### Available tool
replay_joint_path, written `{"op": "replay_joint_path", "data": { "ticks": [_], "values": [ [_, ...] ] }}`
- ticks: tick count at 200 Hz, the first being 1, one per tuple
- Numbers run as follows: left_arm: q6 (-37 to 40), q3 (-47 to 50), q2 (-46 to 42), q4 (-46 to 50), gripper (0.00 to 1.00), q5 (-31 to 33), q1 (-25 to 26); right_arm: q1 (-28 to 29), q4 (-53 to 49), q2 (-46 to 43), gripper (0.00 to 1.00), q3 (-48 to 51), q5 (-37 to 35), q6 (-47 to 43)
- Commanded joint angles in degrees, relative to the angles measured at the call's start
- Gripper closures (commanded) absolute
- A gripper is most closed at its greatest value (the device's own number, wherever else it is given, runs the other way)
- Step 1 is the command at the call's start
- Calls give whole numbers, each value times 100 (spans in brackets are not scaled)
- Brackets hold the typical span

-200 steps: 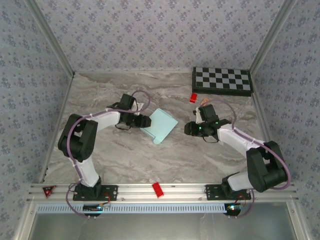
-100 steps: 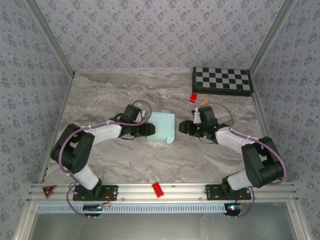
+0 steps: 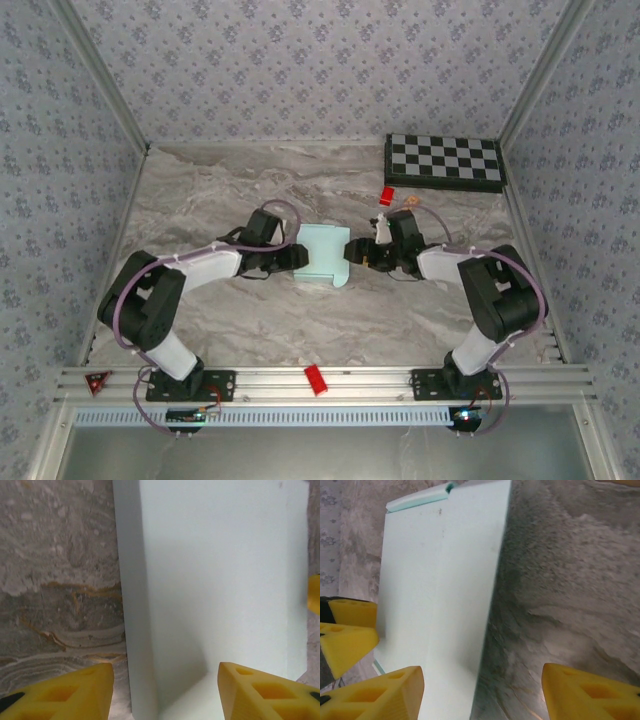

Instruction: Fold the paper box

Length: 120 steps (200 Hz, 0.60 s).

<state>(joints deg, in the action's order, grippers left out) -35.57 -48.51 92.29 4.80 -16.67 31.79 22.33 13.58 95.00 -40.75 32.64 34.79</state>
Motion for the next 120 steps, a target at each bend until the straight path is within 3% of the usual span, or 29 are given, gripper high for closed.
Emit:
{"op": "replay_joint_path", "data": {
  "ticks": [1,101,120],
  "values": [
    [226,-302,45,97,44,-109,-134,60,379,220,35,-232,362,81],
    [305,-421,485,-93,57,-406,-289,178,886,771,39,-422,689,527],
    [292,-418,531,-102,63,-416,-304,166,977,873,40,-460,782,581]
  ]
}}
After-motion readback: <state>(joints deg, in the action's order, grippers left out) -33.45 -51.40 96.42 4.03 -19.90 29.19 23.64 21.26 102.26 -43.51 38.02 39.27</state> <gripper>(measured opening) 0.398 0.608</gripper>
